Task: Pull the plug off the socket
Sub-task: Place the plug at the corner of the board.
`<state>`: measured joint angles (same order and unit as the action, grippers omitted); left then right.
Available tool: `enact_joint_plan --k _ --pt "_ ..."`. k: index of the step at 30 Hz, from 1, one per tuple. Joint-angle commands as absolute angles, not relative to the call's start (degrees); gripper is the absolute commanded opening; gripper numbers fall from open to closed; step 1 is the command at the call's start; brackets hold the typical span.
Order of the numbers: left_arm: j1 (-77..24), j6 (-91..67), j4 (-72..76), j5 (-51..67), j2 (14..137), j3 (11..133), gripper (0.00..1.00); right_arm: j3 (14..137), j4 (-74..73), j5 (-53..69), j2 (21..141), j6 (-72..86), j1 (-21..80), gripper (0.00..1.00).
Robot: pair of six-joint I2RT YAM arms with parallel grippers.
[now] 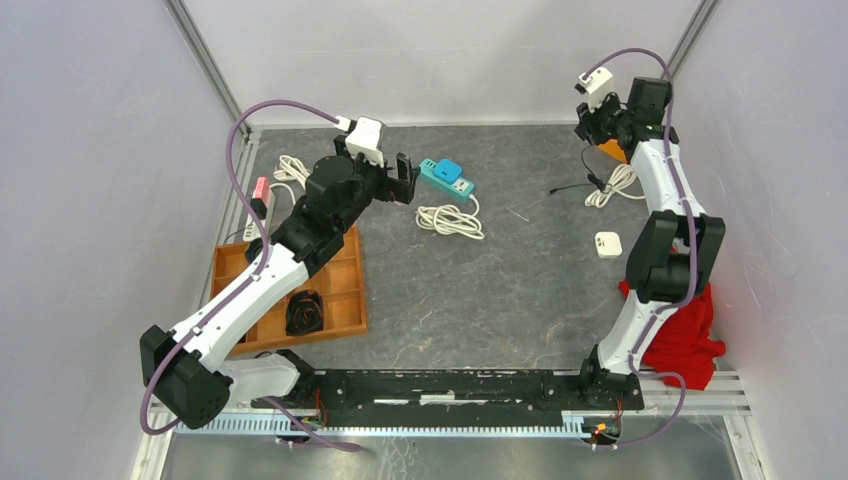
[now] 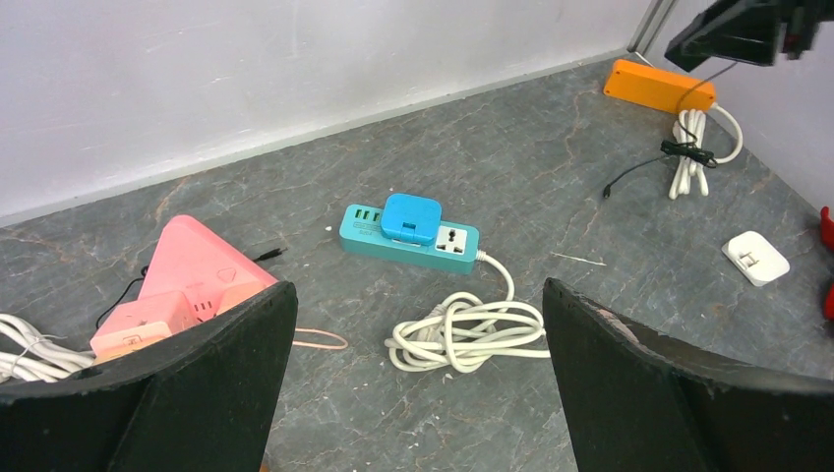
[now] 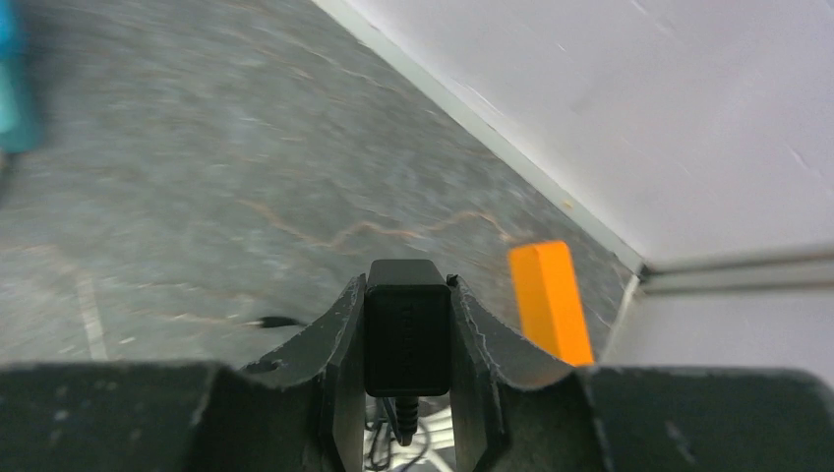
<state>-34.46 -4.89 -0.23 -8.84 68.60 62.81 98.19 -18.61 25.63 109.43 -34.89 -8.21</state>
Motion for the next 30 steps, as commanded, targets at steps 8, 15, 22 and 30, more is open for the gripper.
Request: enact_joint_plan --k 8,15,22,30 --pt "-34.29 -3.75 2.27 -8.07 66.07 62.94 1.0 89.74 -22.08 37.09 86.62 -39.37 -8.54 0.0" --pt "-34.28 -3.89 2.37 -7.94 65.64 62.93 1.0 79.0 -21.08 30.82 81.4 -41.91 -12.91 0.0" --pt "-34.28 -3.94 2.4 -7.74 65.69 62.84 1.0 71.7 -19.2 24.85 81.87 -45.24 -16.48 0.0" --pt "-34.33 -4.02 2.42 -7.64 66.0 62.84 1.0 73.55 -27.09 27.56 94.44 -46.8 -18.81 0.0"
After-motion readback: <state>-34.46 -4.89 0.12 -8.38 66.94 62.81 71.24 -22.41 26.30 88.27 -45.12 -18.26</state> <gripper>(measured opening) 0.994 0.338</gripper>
